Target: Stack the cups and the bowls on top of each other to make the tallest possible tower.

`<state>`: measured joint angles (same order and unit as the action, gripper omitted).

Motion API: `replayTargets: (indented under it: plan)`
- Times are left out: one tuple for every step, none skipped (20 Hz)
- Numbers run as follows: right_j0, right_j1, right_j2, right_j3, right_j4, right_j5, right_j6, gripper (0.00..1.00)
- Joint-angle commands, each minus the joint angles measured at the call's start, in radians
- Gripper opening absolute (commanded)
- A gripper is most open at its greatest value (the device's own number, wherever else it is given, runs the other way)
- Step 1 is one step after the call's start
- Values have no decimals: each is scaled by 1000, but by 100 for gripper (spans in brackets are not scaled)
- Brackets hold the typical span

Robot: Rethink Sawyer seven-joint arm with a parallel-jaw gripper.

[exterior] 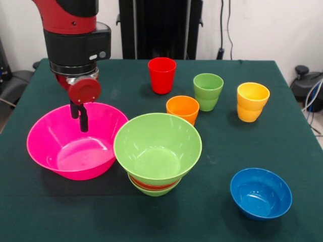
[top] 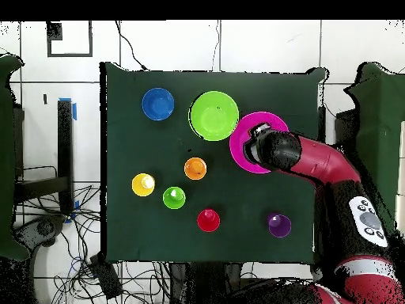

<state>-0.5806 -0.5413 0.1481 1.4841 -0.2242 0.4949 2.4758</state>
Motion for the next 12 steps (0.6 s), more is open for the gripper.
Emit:
replayTargets:
  plan:
    - [-18,62,142,58,-111,148,-332,100]
    - [-25,56,148,56,-112,161,-337,100]
    - [-32,49,154,64,-114,170,-341,100]
    - [-38,49,162,57,-115,184,-351,100]
    - [-48,39,171,65,-117,197,-365,100]
    - [-53,37,177,65,-118,206,-368,100]
    - [-61,26,185,74,-116,218,-376,100]
    - [-68,20,190,78,-118,225,-382,100]
    - [-78,7,201,89,-117,239,-395,100]
    - [-82,3,209,89,-118,248,-402,100]
    - [-89,-12,217,101,-118,262,-414,100]
    - [-93,-20,222,101,-116,275,-420,100]
